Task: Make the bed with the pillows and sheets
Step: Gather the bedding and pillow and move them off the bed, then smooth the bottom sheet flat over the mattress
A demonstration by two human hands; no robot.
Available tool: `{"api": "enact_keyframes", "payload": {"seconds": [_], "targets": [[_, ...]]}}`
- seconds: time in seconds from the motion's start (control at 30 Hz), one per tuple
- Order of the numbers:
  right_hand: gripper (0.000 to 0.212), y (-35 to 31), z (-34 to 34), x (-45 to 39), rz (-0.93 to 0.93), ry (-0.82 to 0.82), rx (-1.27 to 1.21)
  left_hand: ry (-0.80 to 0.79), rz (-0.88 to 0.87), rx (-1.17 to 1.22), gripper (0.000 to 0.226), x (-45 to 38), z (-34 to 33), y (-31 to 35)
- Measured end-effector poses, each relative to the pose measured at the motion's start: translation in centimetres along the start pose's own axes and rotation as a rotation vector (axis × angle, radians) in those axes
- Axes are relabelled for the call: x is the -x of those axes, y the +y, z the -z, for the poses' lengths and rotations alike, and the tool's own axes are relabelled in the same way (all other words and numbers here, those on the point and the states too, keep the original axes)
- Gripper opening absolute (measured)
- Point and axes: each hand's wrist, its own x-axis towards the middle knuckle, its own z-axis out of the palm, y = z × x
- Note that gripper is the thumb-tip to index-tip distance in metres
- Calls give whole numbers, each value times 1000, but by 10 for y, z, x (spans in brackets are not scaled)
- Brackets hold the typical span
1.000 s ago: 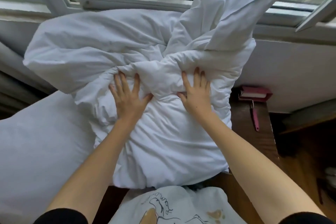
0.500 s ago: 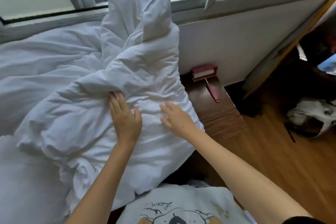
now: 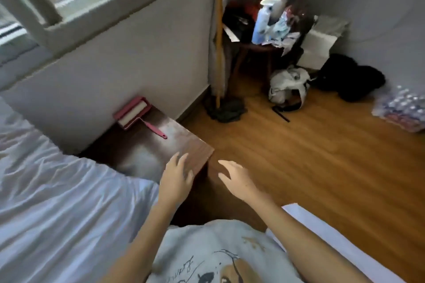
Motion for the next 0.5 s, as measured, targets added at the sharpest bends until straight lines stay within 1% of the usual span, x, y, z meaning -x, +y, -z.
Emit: {"api": "enact_keyframes", "payload": {"seconds": [0.13,0.27,0.4,0.5], "targets": [[43,101,36,28,-311,156,-192,-289,-248,-79,50,-36,-57,96],[43,159,55,50,-541,262,-383,-563,-449,-225,51,-80,-98,157],[43,202,82,57,-729,388,-551,-722,-596,-308,44,-139,-134,207],[42,235,104,56,-874,497,-644,-821,-651,-341,43,-190,-168,249]]}}
